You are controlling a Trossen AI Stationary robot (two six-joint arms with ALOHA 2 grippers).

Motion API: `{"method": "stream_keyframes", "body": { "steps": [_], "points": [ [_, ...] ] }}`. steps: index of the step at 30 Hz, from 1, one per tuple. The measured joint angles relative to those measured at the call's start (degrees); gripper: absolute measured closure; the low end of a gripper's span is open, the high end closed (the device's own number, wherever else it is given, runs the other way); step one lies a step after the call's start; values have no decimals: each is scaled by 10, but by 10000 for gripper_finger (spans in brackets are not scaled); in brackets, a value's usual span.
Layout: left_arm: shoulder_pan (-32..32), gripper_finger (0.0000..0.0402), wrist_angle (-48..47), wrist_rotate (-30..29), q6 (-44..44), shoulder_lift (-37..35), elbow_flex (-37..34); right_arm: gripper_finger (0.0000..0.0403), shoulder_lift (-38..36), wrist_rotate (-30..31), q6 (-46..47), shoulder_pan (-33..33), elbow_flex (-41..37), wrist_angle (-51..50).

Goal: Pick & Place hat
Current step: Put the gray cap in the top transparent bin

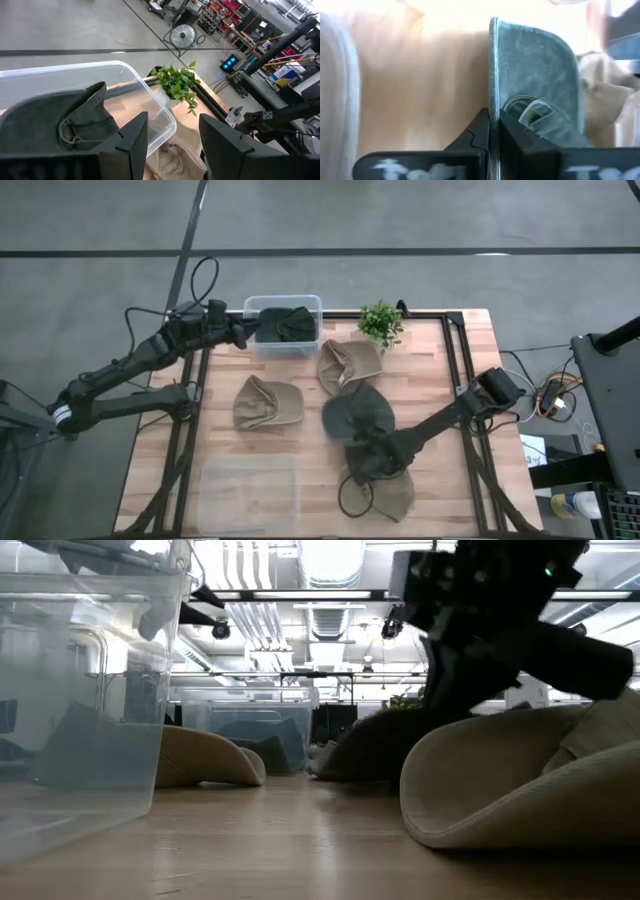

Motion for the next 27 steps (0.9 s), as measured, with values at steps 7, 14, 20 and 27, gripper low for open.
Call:
{"method": "stream_keyframes", "body": {
  "steps": [7, 14, 20, 27],
  "points": [
    [0, 234, 0, 0, -1, 0, -2, 392, 0, 40, -11, 1, 44, -39],
    [0, 234, 0, 1, -1, 0, -2, 393, 0, 115, -49, 1, 89, -63],
    [0, 234, -6, 34, -60, 1, -2, 392, -1, 191, -85, 0, 124, -75],
    [0, 234, -5, 102, -100, 3, -2, 391, -1, 290, -157, -3, 156, -74]
  ]
}}
